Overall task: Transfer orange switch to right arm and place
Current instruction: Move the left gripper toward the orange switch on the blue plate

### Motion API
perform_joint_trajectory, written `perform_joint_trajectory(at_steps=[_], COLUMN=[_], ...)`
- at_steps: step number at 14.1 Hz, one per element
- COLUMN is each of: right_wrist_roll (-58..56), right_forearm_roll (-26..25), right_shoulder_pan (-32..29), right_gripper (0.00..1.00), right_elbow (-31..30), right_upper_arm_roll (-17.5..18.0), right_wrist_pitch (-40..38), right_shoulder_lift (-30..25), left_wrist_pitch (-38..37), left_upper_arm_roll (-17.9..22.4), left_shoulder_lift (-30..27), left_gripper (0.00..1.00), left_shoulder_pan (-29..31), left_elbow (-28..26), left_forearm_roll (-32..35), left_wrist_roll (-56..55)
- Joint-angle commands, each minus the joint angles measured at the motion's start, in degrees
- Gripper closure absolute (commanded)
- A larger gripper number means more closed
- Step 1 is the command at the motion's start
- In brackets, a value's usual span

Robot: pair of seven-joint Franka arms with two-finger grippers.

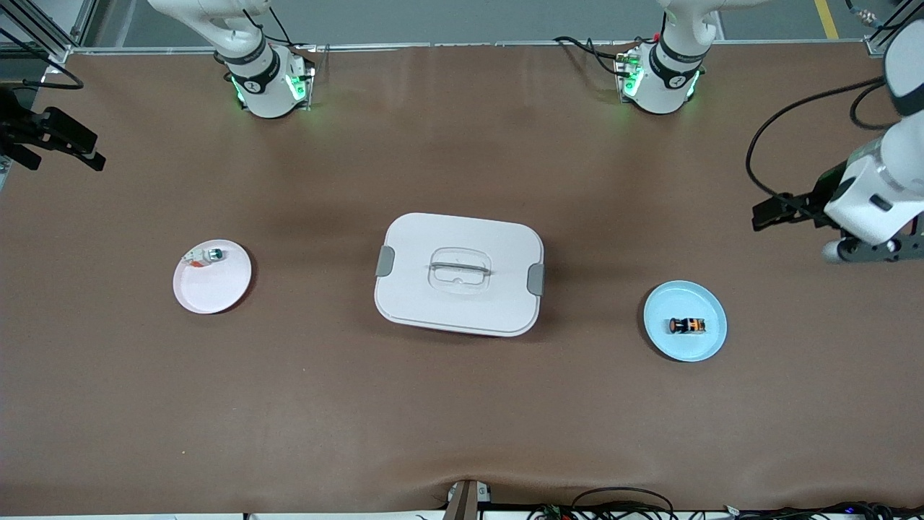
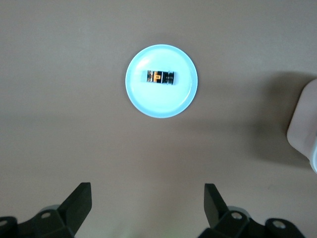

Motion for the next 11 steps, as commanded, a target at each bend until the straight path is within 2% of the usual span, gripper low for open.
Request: perform_joint_trajectory(at_steps=[1,5,11], right_wrist_roll=[-0.2,-0.3,-0.3], right_forearm_roll=[0.8,0.8,0.8], right_shoulder_pan=[-0.9,-1.9,-1.6], right_gripper=[0.0,0.0,0.0], right_elbow=[-0.1,-0.4,-0.5], right_upper_arm_roll=[0.3,0.4,0.7], right_wrist_pitch=[-0.1,-0.1,0.3], right_shoulder_lift=[-0.9,-0.9,-0.9], left_wrist_pitch=[7.7,23.5,33.1], left_upper_arm_roll=[-0.2,-0.1,-0.1], left_shoulder_lift=[-0.7,0.4,8.8], left_gripper=[0.0,0.0,0.0], left_shoulder_pan=[0.1,0.1,0.2], left_elbow=[-6.0,-15.2,-16.1], left_forearm_roll=[1.2,1.2,5.4], left_wrist_roll=[0.6,0.6,0.6])
